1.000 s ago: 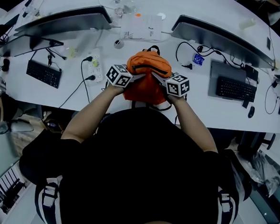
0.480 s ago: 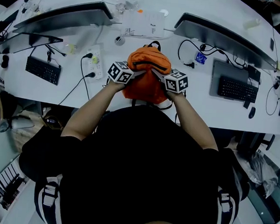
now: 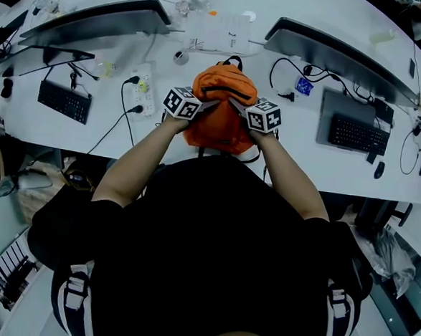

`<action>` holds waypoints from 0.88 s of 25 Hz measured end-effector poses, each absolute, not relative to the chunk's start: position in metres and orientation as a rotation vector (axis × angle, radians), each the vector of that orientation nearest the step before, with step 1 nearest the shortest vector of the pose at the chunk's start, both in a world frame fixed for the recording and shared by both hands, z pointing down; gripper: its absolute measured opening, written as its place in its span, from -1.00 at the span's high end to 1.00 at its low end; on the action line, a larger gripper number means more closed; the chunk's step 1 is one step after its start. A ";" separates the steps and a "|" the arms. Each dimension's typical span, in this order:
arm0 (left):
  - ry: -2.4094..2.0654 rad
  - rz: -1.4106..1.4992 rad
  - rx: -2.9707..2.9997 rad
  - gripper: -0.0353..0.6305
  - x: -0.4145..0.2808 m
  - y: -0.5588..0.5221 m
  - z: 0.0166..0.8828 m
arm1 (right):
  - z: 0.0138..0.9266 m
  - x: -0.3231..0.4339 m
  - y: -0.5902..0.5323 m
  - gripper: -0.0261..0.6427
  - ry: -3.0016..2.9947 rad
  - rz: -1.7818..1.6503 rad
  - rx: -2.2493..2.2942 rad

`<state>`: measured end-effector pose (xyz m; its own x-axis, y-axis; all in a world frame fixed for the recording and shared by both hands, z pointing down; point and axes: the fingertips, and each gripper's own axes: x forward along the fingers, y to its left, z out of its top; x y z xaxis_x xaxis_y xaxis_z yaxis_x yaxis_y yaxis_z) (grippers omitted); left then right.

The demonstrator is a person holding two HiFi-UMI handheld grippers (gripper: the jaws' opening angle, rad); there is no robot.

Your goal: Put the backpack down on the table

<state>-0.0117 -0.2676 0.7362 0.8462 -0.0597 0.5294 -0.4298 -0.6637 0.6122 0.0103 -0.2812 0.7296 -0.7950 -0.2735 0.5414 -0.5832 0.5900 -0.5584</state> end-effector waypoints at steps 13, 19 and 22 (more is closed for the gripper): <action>-0.386 0.608 2.200 0.80 -0.017 -0.270 0.750 | 0.746 0.008 -0.284 0.85 -2.399 1.086 0.674; -0.393 0.590 2.177 0.80 -0.019 -0.271 0.751 | 0.745 0.007 -0.285 0.84 -2.409 1.116 0.654; -0.384 0.569 2.155 0.76 -0.020 -0.269 0.752 | 0.744 0.005 -0.283 0.67 -2.423 1.162 0.635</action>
<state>-0.0201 -0.2694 0.7524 0.8491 -0.0708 0.5234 -0.4586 -0.5904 0.6642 0.0048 -0.2829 0.7441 -0.8264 -0.2328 0.5126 -0.5455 0.5567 -0.6265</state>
